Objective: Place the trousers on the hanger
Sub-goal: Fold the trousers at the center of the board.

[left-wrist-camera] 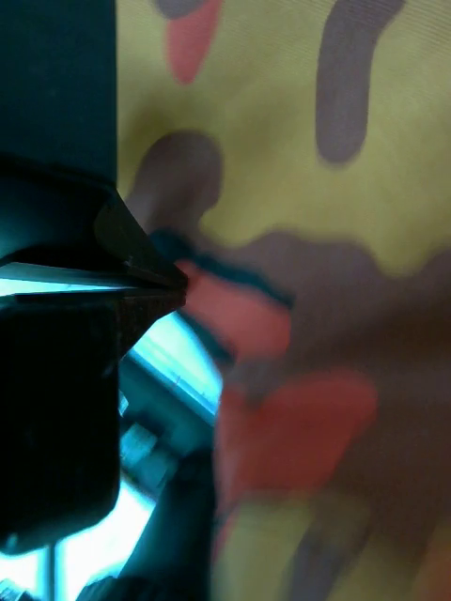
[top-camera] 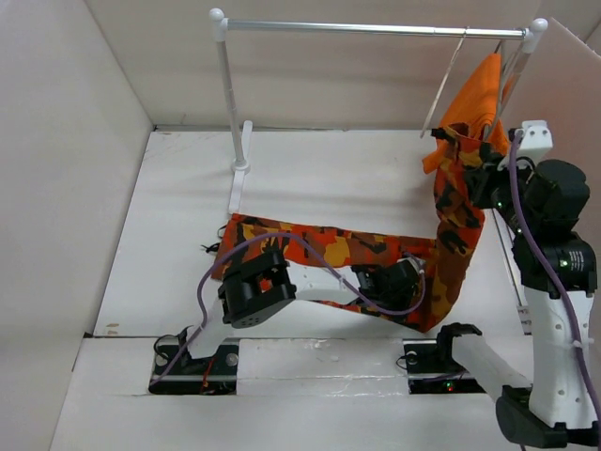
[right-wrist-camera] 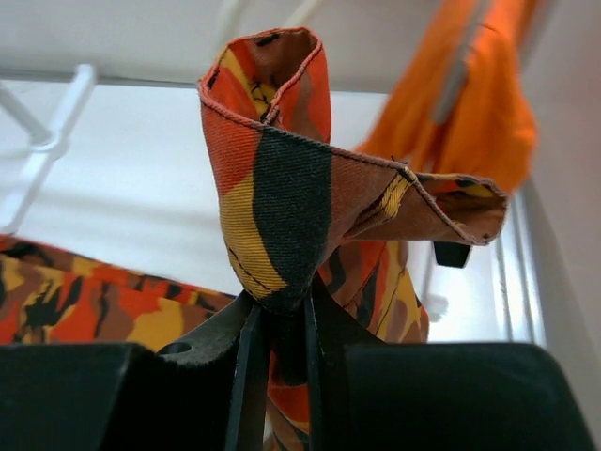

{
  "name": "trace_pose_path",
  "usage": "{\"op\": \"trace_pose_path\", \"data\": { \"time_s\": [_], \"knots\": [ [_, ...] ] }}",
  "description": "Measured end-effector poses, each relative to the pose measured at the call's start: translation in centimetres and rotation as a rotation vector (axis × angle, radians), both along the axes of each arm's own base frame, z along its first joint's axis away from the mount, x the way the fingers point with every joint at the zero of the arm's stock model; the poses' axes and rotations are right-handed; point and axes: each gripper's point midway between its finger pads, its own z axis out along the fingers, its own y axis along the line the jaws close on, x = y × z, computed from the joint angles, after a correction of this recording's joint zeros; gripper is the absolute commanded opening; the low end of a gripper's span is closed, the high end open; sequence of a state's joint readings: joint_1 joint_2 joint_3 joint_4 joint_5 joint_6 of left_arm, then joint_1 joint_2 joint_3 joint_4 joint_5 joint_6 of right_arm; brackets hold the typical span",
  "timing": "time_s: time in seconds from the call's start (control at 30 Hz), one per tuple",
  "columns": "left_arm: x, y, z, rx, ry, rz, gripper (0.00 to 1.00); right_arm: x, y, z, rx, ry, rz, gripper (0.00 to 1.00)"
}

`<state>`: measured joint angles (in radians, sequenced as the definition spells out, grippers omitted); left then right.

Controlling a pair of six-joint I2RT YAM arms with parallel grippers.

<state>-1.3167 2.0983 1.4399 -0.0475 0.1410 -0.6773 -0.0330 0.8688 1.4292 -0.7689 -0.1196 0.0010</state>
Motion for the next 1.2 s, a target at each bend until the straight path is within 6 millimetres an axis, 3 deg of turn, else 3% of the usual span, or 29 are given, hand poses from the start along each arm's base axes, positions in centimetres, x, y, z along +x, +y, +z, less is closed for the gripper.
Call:
{"op": "trace_pose_path", "data": {
  "time_s": [0.03,0.2,0.27,0.3,0.33,0.37,0.43,0.53,0.6,0.67,0.73,0.77,0.83,0.9,0.97,1.03,1.13,1.2],
  "knots": [
    [0.0,0.0,-0.9,0.019,0.019,0.011,0.0,0.1,1.1,0.1,0.005,-0.003,0.034,0.0],
    [1.3,0.6,-0.6,0.036,-0.008,0.08,0.0,0.9,6.8,0.8,0.014,-0.018,0.18,0.0],
    [1.7,4.2,-0.1,0.082,-0.038,0.142,0.0,1.4,10.7,1.0,0.0,-0.016,0.256,0.0],
    [2.0,6.4,0.5,0.111,-0.053,0.174,0.0,1.4,10.8,1.0,-0.001,-0.016,0.259,0.0],
    [2.1,6.9,0.8,0.117,-0.057,0.182,0.0,1.5,12.6,1.1,-0.012,-0.012,0.289,0.0],
    [3.4,10.9,3.8,0.099,-0.089,0.281,0.0,1.4,14.4,1.2,-0.02,-0.013,0.321,0.0],
    [5.9,16.0,9.5,0.023,-0.147,0.443,0.01,1.8,17.7,1.4,-0.045,-0.01,0.36,0.0],
    [10.2,24.3,22.0,-0.266,-0.282,0.755,0.07,2.9,23.0,1.1,-0.053,-0.016,0.42,0.0],
    [10.7,30.6,29.5,-0.46,-0.369,0.935,0.12,3.9,26.7,0.0,-0.062,-0.009,0.458,0.0],
    [9.7,36.0,35.2,-0.613,-0.424,1.047,0.12,4.9,30.4,-1.8,-0.073,0.005,0.493,0.01],
    [9.0,40.2,39.1,-0.694,-0.468,1.148,0.19,5.7,34.9,-4.4,-0.094,0.031,0.539,0.26],
    [8.9,41.6,40.2,-0.708,-0.487,1.19,0.2,5.8,37.4,-5.8,-0.106,0.048,0.567,0.55],
    [9.1,42.8,40.3,-0.673,-0.514,1.235,0.3,5.7,42.7,-9.1,-0.117,0.089,0.645,0.68],
    [9.6,42.9,39.2,-0.597,-0.534,1.254,0.34,4.4,47.6,-13.0,-0.13,0.146,0.748,0.69],
    [10.1,42.5,37.7,-0.526,-0.548,1.257,0.37,2.5,49.7,-17.4,-0.165,0.224,0.818,0.68],
    [10.5,42.1,35.8,-0.464,-0.555,1.257,0.46,-0.3,49.4,-21.7,-0.199,0.309,0.869,0.67],
    [10.9,41.3,32.1,-0.363,-0.553,1.24,0.6,-3.9,45.3,-25.1,-0.237,0.416,0.898,0.6],
    [11.2,40.3,29.6,-0.295,-0.539,1.219,0.69,-5.4,42.0,-25.4,-0.24,0.449,0.89,0.38]
  ]
}}
